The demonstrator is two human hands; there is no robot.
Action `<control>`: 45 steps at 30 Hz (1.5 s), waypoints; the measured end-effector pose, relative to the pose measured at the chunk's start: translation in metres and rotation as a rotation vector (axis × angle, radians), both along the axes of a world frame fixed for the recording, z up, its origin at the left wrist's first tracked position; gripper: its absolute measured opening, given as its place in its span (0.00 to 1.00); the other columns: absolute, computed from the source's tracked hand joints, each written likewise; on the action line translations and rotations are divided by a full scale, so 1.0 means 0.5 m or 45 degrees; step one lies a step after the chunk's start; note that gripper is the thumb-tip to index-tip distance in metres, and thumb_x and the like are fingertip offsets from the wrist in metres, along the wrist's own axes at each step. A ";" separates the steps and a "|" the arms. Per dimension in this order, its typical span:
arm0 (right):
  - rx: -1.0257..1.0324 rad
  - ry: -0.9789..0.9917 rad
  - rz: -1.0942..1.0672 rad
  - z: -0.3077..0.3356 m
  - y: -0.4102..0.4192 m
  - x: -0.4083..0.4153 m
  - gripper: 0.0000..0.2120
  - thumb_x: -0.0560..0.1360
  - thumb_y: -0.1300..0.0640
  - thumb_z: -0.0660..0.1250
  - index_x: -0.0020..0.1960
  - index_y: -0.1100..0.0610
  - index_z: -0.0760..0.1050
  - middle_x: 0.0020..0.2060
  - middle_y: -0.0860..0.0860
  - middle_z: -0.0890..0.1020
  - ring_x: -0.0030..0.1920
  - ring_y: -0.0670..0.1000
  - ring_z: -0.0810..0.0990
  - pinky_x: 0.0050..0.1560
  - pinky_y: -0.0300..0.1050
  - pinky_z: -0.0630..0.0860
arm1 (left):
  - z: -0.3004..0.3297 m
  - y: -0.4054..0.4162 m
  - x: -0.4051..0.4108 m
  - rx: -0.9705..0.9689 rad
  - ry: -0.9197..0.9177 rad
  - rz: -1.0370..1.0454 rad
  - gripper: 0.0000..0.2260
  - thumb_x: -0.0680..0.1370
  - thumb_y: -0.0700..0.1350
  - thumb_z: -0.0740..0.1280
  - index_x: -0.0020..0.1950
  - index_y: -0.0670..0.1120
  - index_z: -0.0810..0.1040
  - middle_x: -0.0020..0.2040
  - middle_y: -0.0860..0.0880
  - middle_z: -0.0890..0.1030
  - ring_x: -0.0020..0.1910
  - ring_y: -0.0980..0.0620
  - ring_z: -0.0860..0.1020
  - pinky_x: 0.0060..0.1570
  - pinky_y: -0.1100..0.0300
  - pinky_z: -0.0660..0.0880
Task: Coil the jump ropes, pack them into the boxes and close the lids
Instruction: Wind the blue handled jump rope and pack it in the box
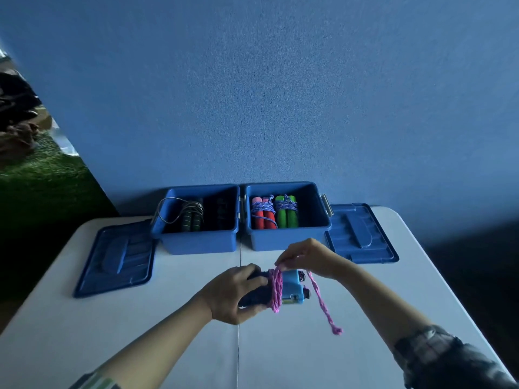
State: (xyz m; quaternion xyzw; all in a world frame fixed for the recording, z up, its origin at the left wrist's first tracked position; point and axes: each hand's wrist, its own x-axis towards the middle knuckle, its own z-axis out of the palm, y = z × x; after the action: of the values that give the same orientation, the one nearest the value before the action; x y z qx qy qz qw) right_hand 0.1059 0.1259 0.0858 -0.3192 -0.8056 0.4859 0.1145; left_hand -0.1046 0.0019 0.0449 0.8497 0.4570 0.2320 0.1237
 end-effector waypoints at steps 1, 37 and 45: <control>-0.023 0.026 -0.026 -0.004 0.000 0.000 0.08 0.70 0.61 0.73 0.49 0.58 0.83 0.40 0.44 0.83 0.43 0.42 0.80 0.50 0.37 0.76 | 0.001 0.000 -0.001 0.000 -0.016 0.003 0.16 0.76 0.54 0.68 0.60 0.50 0.73 0.50 0.45 0.74 0.40 0.48 0.74 0.41 0.57 0.74; 0.616 -0.086 -0.338 -0.011 -0.089 -0.043 0.09 0.67 0.64 0.65 0.37 0.55 0.82 0.32 0.52 0.82 0.34 0.52 0.77 0.35 0.44 0.73 | 0.009 0.059 0.065 -0.375 0.103 1.043 0.13 0.73 0.61 0.60 0.49 0.56 0.61 0.47 0.50 0.74 0.42 0.46 0.79 0.43 0.55 0.74; -0.022 0.036 -0.660 -0.009 -0.075 -0.025 0.21 0.63 0.60 0.79 0.45 0.51 0.69 0.34 0.45 0.84 0.36 0.42 0.81 0.39 0.37 0.75 | 0.003 0.032 0.072 -0.198 0.113 0.828 0.23 0.68 0.70 0.55 0.54 0.57 0.64 0.48 0.53 0.75 0.45 0.48 0.79 0.39 0.58 0.74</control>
State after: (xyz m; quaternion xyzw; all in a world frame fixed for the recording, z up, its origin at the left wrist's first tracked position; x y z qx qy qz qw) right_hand 0.0932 0.0883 0.0816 -0.5091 -0.6911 0.4514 0.2438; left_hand -0.0686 0.0178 0.0464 0.6566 0.7255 0.1867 0.0876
